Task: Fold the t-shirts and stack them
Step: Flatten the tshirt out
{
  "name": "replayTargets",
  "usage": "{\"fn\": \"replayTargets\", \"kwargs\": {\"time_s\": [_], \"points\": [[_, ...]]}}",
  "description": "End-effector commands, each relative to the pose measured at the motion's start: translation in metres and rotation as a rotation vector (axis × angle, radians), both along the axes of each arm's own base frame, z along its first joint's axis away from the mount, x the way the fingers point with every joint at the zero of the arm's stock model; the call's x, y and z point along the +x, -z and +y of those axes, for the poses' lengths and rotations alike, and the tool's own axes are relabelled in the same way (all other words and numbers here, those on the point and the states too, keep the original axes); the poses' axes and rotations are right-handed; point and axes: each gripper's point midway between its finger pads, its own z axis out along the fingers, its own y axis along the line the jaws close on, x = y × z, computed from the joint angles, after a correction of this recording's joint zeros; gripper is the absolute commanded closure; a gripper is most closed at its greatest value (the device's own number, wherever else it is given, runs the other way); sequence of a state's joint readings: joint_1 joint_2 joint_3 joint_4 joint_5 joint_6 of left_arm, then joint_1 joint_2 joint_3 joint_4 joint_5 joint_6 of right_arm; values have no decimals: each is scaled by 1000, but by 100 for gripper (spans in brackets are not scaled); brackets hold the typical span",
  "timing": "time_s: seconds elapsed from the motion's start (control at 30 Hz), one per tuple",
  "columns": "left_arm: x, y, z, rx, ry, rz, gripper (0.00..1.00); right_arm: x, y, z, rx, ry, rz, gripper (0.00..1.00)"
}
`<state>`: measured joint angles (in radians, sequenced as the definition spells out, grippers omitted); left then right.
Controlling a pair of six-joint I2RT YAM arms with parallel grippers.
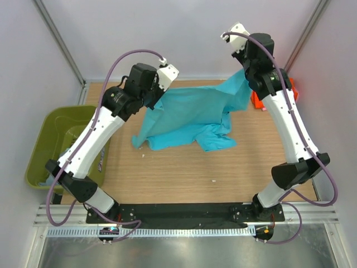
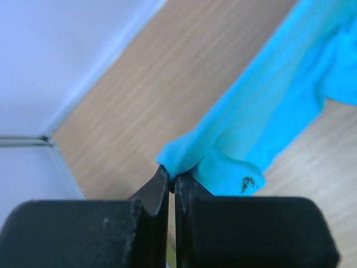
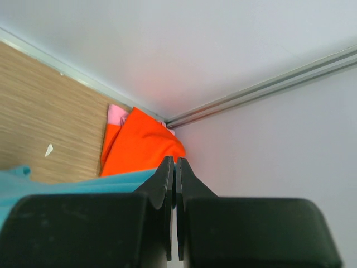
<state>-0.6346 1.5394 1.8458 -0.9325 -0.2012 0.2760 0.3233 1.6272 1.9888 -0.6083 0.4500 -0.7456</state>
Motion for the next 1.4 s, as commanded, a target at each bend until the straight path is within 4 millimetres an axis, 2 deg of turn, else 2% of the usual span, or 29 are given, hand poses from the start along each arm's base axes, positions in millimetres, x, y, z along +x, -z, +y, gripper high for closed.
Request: {"fn": "replayTargets", "kwargs": {"time_s": [0.0, 0.03, 0.13, 0.23, 0.3, 0.33, 0.43, 0.5, 0.57, 0.6, 0.73, 0.9, 1.0, 1.07, 1.13, 1.17, 1.2, 1.27, 1.3, 1.37], "points": [[23, -71, 15, 43, -25, -258, 100, -26, -78, -4, 108, -19, -213, 99], [27, -95, 15, 13, -34, -333, 100, -33, -95, -6, 134, -22, -261, 99], [33, -135, 24, 21, -62, -475, 100, -41, -116, -7, 166, -28, -312, 99], [35, -160, 34, 44, -94, -565, 100, -41, -120, -13, 146, -15, -325, 99], [31, -158, 36, 50, -87, -564, 100, -43, -116, -14, 142, -14, -317, 99], [28, -152, 36, 50, -78, -543, 100, -44, -108, -12, 148, -21, -289, 99], [13, -134, 38, 42, -44, -481, 100, -57, -108, -12, 176, -39, -280, 99], [-4, -133, 45, 2, -43, -459, 100, -73, -118, -11, 200, -71, -295, 99], [-17, -139, 50, -36, -39, -462, 100, -89, -123, -7, 230, -117, -291, 99], [-23, -143, 54, -41, -37, -466, 100, -103, -133, -9, 241, -136, -314, 99], [-35, -166, 60, -49, -6, -532, 100, -124, -152, -8, 269, -182, -351, 99], [-25, -193, 55, -24, 11, -640, 100, -129, -182, -6, 295, -207, -445, 99], [-16, -196, 55, 18, 4, -683, 100, -123, -186, -6, 279, -204, -460, 99], [-7, -179, 52, 48, -1, -661, 100, -115, -178, -9, 242, -180, -442, 99], [-1, -163, 50, 54, -2, -628, 100, -96, -150, -9, 171, -148, -376, 99], [5, -147, 47, 65, 3, -590, 100, -89, -138, -8, 147, -146, -346, 99], [11, -131, 45, 80, 9, -549, 100, -76, -116, -4, 123, -146, -303, 99], [22, -99, 48, 90, -15, -460, 100, -64, -94, 1, 102, -156, -262, 99], [29, -67, 45, 120, -6, -375, 100, -54, -70, 4, 83, -158, -215, 99], [38, -32, 51, 125, -37, -276, 100, -43, -46, 8, 73, -157, -161, 99]]}}
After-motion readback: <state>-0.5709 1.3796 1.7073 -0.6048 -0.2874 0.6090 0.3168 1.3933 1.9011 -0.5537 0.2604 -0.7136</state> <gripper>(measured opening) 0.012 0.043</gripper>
